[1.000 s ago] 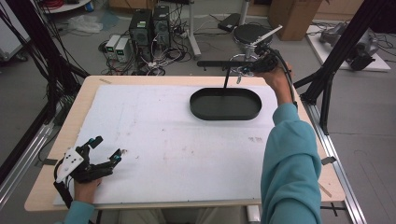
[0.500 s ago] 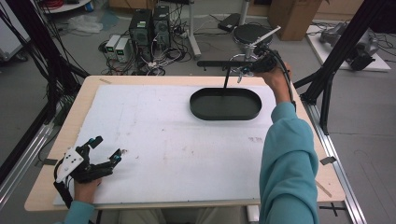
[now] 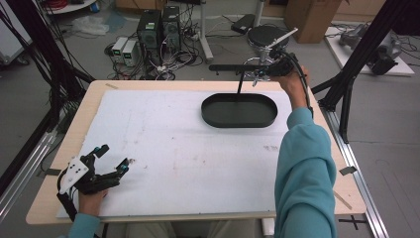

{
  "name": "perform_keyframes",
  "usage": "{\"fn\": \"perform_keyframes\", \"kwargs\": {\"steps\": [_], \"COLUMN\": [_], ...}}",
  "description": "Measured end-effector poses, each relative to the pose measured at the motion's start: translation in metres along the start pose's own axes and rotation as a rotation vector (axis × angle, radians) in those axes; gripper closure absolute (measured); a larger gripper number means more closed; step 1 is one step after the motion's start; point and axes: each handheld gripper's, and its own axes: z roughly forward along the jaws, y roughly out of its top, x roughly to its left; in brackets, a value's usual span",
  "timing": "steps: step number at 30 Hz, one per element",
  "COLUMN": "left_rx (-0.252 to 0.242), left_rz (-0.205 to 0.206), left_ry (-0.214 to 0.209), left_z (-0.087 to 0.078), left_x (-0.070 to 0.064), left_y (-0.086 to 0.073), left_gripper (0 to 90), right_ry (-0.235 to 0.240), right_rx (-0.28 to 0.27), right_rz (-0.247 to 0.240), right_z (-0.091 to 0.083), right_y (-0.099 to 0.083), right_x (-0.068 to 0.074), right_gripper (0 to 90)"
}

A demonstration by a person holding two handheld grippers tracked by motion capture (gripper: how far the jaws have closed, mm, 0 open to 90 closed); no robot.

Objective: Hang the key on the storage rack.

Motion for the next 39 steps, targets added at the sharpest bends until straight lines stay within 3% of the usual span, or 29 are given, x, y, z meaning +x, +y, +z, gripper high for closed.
{"fn": "perform_keyframes", "kwargs": {"steps": [8,14,15,16,20,22,23,24,26,31,32,34,35,36,38,39], "left_rx": [0.001,0.003,0.0,0.001,-0.001,-0.001,0.0,-0.002,-0.001,-0.002,-0.001,-0.003,-0.001,-0.003,-0.002,0.0], "left_rz": [-0.001,0.0,0.0,0.0,-0.001,0.0,-0.001,-0.001,-0.003,0.0,0.0,0.0,0.0,0.001,-0.001,-0.001], "left_ry": [0.0,0.0,0.0,0.0,0.001,0.001,0.001,0.0,0.002,0.002,0.001,0.001,0.001,0.001,0.002,0.003], "left_z": [0.0,0.0,0.0,0.0,0.0,0.0,0.0,0.0,0.0,0.0,0.0,0.0,0.0,0.0,0.0,0.0], "left_x": [0.0,0.0,0.0,0.0,0.0,0.0,0.0,0.0,0.0,0.0,0.0,0.0,0.0,0.0,0.0,0.0], "left_y": [0.0,0.0,0.0,0.0,0.0,0.0,0.0,0.0,0.0,0.0,0.0,0.0,0.0,0.0,0.0,0.0], "left_gripper": [11.8,11.8,11.8,11.8,11.8,11.8,11.8,11.8,11.8,11.8,11.8,11.8,11.8,11.8,11.8,11.8], "right_ry": [-0.028,-0.06,-0.061,-0.058,-0.018,-0.022,-0.022,-0.004,0.016,0.035,0.057,0.066,0.088,0.088,0.124,0.124], "right_rx": [-0.003,-0.035,-0.039,-0.062,-0.148,-0.202,-0.202,-0.265,-0.306,-0.332,-0.37,-0.38,-0.426,-0.426,-0.491,-0.491], "right_rz": [-0.022,-0.009,-0.004,0.025,0.085,0.101,0.101,0.096,0.098,0.072,0.058,0.053,0.028,0.028,0.007,0.007], "right_z": [0.003,0.001,0.001,0.0,-0.007,-0.013,-0.013,-0.023,-0.034,-0.055,-0.064,-0.068,-0.075,-0.075,-0.079,-0.079], "right_y": [0.001,0.002,0.001,0.0,0.001,0.001,0.001,-0.002,-0.006,-0.02,-0.03,-0.036,-0.049,-0.049,-0.074,-0.074], "right_x": [0.0,0.0,0.0,0.0,0.006,0.012,0.012,0.017,0.022,0.036,0.045,0.05,0.06,0.06,0.078,0.078], "right_gripper": [86.4,76.1,71.6,56.6,14.1,0.7,0.7,0.7,0.7,0.7,0.7,0.7,0.7,0.7,0.7,0.7]}}
